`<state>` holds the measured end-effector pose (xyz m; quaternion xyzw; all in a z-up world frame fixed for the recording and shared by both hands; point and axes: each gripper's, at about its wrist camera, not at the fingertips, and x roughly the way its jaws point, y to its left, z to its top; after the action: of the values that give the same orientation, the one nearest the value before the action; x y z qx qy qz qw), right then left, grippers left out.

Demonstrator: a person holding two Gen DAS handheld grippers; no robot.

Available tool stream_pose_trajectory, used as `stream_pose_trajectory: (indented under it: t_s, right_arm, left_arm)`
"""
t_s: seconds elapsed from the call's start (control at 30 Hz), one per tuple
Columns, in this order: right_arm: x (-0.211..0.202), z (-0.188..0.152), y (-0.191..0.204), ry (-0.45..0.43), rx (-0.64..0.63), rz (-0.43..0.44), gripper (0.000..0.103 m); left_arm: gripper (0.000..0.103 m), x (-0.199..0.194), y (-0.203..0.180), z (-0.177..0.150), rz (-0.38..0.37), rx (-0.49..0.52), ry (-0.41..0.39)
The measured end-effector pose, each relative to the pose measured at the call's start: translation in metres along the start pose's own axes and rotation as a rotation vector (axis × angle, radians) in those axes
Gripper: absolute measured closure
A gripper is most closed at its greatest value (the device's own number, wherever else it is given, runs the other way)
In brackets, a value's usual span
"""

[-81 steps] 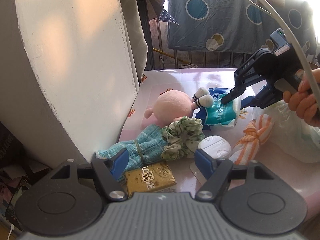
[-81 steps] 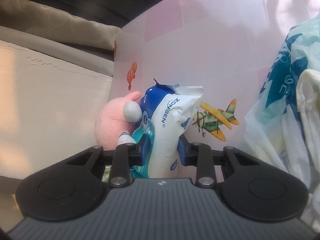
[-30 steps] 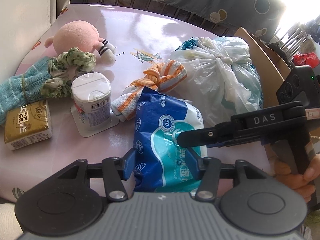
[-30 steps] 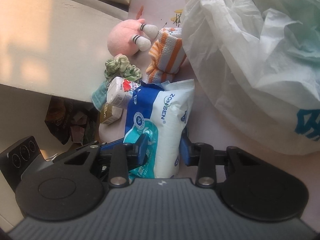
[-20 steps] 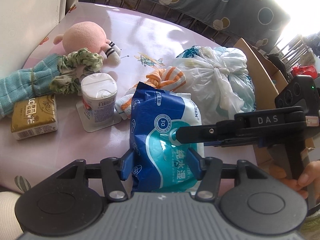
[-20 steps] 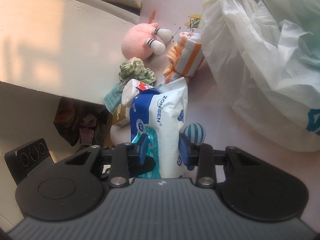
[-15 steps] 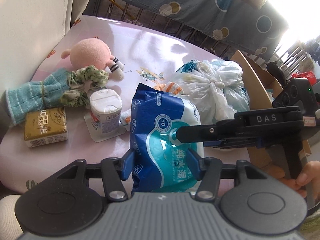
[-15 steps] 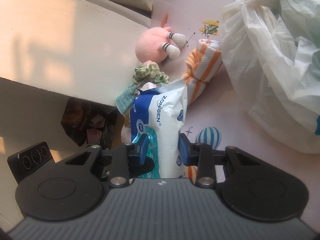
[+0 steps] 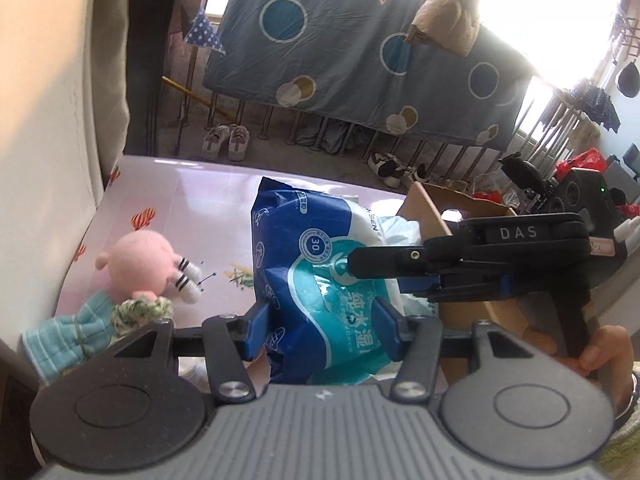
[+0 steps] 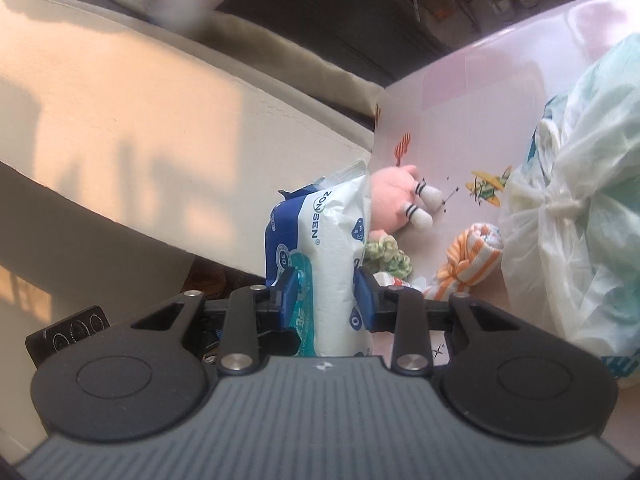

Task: Organize soft objects
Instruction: 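Lift the wet-wipe pack with the right tool and carry it toward the box, then lower the wet-wipe pack into the box with the right tool and release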

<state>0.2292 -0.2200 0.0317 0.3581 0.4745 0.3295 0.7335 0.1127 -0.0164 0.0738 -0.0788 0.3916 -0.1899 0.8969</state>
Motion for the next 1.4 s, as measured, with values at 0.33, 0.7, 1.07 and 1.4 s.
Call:
stream_pose_trajectory:
  t_s: [0.33,0.7,1.07,1.4]
  right_arm:
    - [-0.137,0.02,-0.049,-0.25,0.078,-0.027,0.073]
    - [-0.261,0.019,-0.171,-0.385,0.243,-0.055,0.07]
    - [-0.215,0.021,-0.26,-0.237,0.333,-0.43,0.068]
    - [-0.207,0.027,-0.257,-0.241,0.276,-0.671,0.06]
  left_arm:
    - [0.048,0.07,-0.128,0.046,-0.166,0.172,0.05]
    - [0.047,0.172,-0.233,0.025,-0.246,0.33,0.203]
    - [0.047,0.155,-0.184,0.023,-0.196,0.28,0.19]
    - [0.036,0.101,-0.12,-0.006,-0.087,0.215,0.122]
